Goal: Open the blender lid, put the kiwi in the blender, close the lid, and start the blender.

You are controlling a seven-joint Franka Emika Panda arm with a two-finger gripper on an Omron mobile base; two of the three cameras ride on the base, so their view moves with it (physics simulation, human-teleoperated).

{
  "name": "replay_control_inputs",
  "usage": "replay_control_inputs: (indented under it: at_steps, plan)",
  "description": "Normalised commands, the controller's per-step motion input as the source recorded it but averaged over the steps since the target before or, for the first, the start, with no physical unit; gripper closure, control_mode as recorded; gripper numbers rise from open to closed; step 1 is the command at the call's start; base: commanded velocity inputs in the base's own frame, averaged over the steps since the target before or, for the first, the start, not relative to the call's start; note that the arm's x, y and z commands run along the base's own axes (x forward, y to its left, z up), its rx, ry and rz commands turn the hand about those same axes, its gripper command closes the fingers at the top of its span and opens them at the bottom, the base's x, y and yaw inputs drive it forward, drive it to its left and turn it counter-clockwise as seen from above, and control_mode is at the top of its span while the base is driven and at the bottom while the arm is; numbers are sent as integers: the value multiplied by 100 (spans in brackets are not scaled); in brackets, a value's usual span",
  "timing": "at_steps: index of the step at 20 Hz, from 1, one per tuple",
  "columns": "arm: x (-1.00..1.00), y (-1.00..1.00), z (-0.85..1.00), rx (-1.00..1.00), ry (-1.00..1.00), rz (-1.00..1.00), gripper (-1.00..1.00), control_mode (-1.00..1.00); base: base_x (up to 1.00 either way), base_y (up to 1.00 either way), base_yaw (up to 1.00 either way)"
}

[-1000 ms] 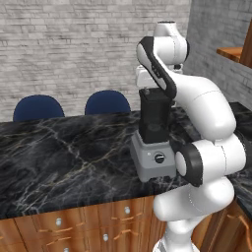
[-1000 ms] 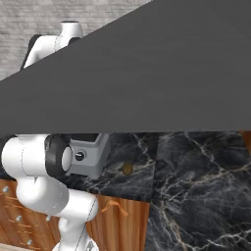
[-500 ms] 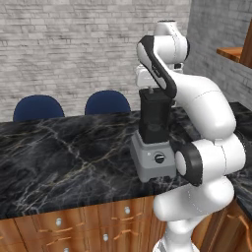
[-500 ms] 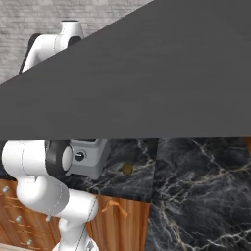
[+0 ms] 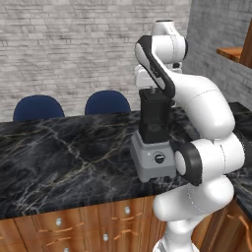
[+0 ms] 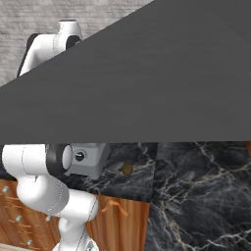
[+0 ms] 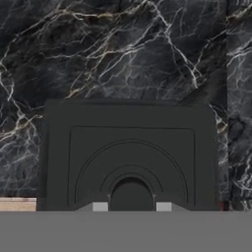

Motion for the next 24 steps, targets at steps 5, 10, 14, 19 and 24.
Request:
replay_control_inputs:
  at_steps: [5, 10, 14, 19, 24]
  plan:
    - [0, 0, 6, 0, 2, 0, 100, -100, 0, 0, 0]
    - [-2, -17, 57, 0, -6, 0, 100, -100, 0, 0, 0]
    - [-32, -41, 45, 5, -21, 1, 100, -100, 0, 0, 0]
    - [-55, -62, 11, 9, -22, 0, 100, -100, 0, 0, 0]
    - [-51, -98, -23, 11, -11, 0, 100, -100, 0, 0, 0]
